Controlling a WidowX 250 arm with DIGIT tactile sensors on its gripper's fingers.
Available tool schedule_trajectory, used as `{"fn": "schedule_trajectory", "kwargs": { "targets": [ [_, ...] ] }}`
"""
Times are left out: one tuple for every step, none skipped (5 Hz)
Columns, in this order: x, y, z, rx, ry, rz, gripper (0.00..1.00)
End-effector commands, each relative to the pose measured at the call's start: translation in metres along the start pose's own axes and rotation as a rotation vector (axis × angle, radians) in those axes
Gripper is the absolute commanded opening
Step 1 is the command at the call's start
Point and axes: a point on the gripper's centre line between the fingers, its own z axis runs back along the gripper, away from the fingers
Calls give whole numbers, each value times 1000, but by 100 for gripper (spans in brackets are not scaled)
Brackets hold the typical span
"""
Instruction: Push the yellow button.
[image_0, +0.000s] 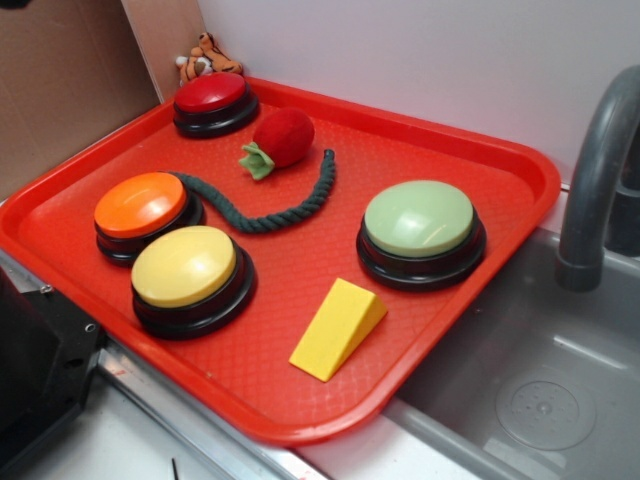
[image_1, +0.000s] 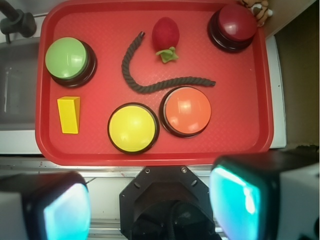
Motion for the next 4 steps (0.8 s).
{"fn": "schedule_trajectory", "kwargs": {
  "targets": [
    [0, 0, 0, 0, 0, 0, 100],
    [24, -4, -53, 59, 74, -175, 100],
    [47, -8, -105, 91, 70, -345, 100],
    [56, -9, -154, 109, 3, -516, 100]
  ]
}}
